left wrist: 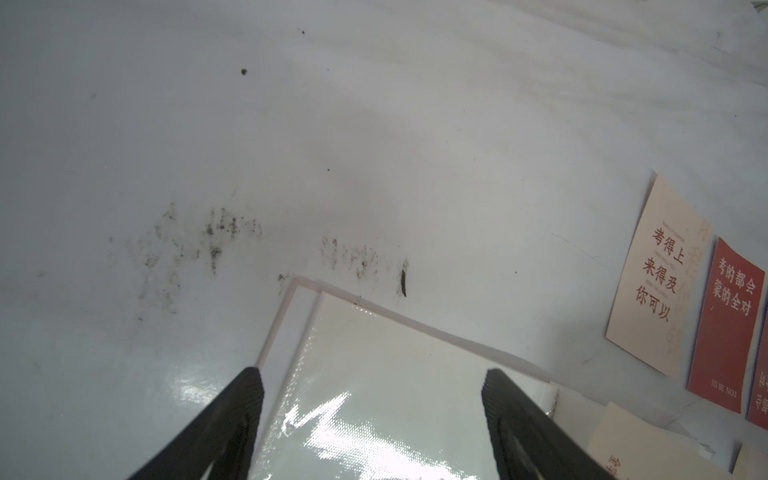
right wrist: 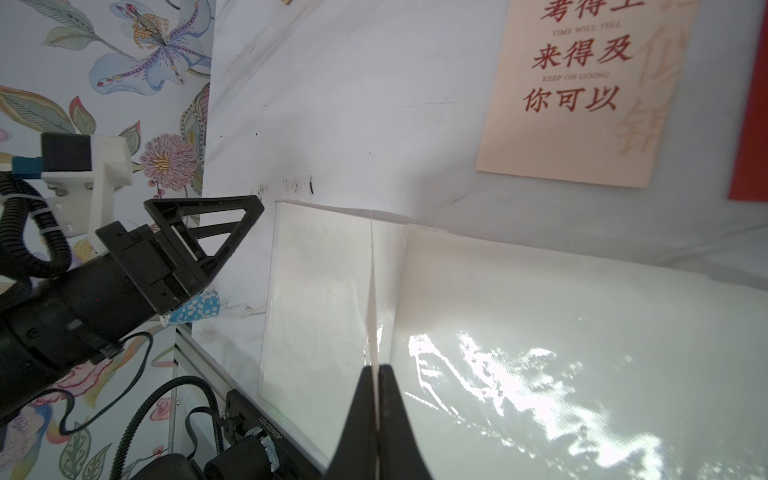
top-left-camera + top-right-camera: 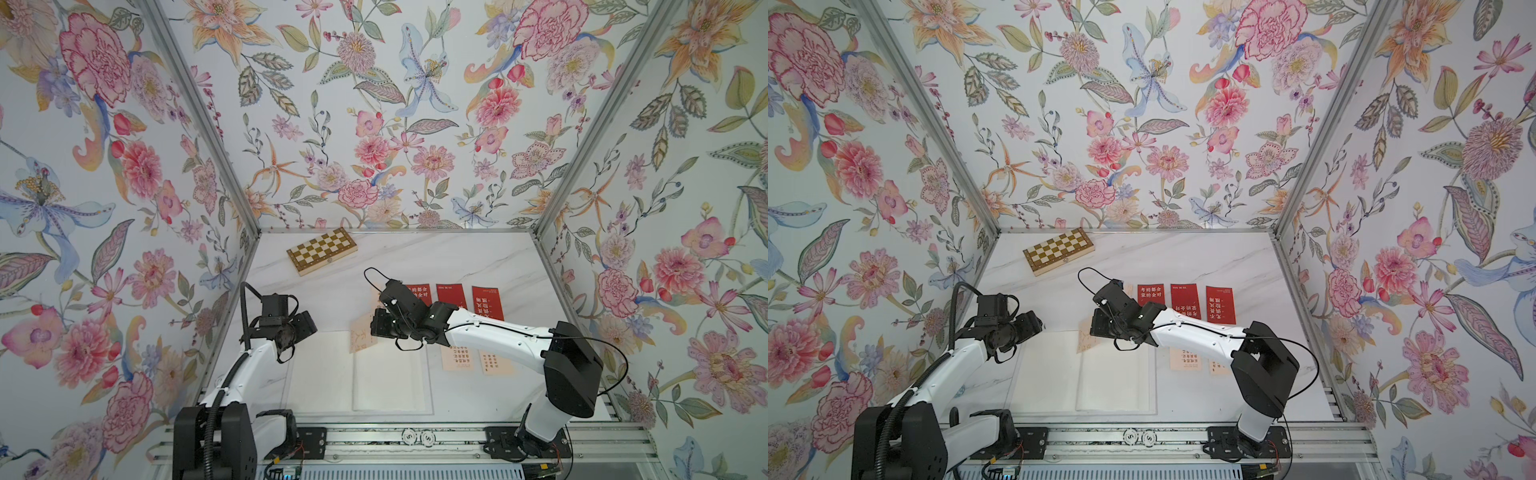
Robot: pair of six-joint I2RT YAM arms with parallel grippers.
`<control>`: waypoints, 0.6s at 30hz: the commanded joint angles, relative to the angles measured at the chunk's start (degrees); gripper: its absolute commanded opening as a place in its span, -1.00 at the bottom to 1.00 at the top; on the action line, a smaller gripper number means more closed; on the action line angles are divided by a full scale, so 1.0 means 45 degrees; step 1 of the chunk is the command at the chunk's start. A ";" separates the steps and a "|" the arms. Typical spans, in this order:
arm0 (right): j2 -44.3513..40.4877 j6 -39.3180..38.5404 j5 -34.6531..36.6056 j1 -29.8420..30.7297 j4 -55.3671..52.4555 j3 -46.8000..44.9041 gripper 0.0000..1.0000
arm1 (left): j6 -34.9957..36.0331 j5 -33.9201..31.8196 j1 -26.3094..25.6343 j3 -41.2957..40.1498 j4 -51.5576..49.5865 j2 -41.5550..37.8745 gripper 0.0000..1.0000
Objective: Place the photos into the photo albums
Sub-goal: Insert the photo into the photo album.
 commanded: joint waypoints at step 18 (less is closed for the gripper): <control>0.0807 0.0155 0.1019 0.0535 -0.1126 0.0738 -1.00 | -0.0243 -0.0795 0.0923 -0.1348 0.1193 -0.0321 0.65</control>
